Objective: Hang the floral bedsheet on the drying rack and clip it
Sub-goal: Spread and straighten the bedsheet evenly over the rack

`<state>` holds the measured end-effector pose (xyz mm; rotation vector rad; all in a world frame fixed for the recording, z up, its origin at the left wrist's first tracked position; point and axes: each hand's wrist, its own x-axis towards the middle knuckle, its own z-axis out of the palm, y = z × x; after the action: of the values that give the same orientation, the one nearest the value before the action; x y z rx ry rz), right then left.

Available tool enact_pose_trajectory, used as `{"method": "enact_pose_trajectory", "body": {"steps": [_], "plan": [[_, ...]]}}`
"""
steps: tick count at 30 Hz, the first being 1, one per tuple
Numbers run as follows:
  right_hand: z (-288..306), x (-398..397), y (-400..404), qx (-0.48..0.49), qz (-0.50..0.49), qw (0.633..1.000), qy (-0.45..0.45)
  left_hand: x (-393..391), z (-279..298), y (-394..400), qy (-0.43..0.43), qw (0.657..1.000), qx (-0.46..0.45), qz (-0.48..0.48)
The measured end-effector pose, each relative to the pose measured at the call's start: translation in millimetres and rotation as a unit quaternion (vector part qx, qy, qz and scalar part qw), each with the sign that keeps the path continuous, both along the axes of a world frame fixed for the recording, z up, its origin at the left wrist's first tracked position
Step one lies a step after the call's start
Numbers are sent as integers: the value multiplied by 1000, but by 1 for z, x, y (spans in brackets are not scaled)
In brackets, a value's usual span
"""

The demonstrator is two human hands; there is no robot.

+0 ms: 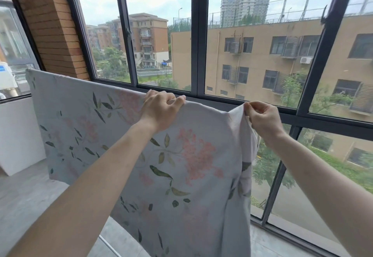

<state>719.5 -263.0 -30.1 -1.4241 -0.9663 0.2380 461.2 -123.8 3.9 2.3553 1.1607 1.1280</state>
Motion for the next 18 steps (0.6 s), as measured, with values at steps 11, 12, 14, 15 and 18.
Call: {"method": "enact_pose_trajectory", "body": {"steps": [11, 12, 14, 15, 18], "plan": [[-9, -41, -6, -41, 85, 995, -15, -8, -3, 6, -10, 1000, 10, 2], [-7, -49, -8, -18, 90, 996, -5, -8, -4, 5, -13, 1000, 12, 1], [-11, -63, -11, -10, 104, 994, -21, -6, -5, 4, -23, 1000, 19, -2], [-16, -68, -12, -12, 112, 993, -26, -5, -6, 3, -28, 999, 23, -2], [-27, -73, -14, -7, 104, 994, -40, 0, -11, 2, -45, 998, 34, 0]]}}
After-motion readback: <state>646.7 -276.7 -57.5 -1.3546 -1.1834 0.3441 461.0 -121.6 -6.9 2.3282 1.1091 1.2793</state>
